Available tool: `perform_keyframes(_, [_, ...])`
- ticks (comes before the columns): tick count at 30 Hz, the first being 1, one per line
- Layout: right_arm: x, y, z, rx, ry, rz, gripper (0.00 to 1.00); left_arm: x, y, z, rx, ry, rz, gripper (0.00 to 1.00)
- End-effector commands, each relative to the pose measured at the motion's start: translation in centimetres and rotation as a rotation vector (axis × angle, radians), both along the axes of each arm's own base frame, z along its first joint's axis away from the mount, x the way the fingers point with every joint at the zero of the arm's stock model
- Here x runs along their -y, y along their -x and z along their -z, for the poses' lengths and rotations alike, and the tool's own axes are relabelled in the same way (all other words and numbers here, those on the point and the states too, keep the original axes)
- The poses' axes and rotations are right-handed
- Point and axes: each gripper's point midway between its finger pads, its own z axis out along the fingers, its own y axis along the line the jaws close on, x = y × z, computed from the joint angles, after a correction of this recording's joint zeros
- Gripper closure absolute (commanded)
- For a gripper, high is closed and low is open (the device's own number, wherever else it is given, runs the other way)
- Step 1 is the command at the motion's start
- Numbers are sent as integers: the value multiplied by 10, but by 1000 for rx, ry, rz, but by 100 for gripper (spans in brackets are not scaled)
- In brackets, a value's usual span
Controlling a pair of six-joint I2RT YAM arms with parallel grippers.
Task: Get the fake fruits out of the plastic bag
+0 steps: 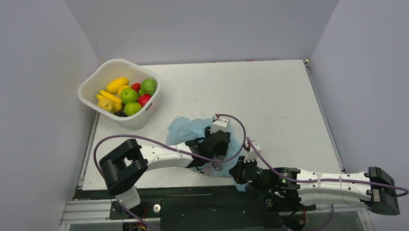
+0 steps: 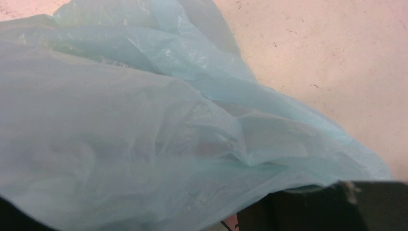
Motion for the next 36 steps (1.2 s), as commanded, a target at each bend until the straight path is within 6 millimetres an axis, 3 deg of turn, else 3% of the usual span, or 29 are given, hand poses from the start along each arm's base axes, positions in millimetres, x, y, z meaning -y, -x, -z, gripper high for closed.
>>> perform_keyframes(1, [-6, -2, -3, 16, -28, 6, 100, -40, 33, 66, -113, -290, 34, 52])
perform_keyframes(11, [-5, -3, -3, 27, -26, 9, 100, -45, 51, 72, -169, -282, 51, 45])
perform_keyframes(19, [-4, -3, -3, 28, -38, 12, 100, -45, 49, 48, -154, -180, 21, 39])
perform_keyframes(20, [-4, -3, -3, 27, -37, 11, 100, -44, 47, 46, -150, -171, 21, 36])
perform_keyframes(23, [-6, -2, -3, 26, -40, 3, 100, -42, 42, 46, -143, -168, 24, 15])
perform_keyframes(26, [-7, -3, -4, 30, -43, 4, 100, -40, 35, 43, -122, -159, 26, 7])
perform_keyframes(31, [-12, -4, -6, 31, -46, 2, 100, -36, 18, 33, -61, -159, 18, 8])
perform_keyframes(36, [-12, -4, -4, 30, -40, 2, 100, -34, 0, 22, -30, -148, 1, 17])
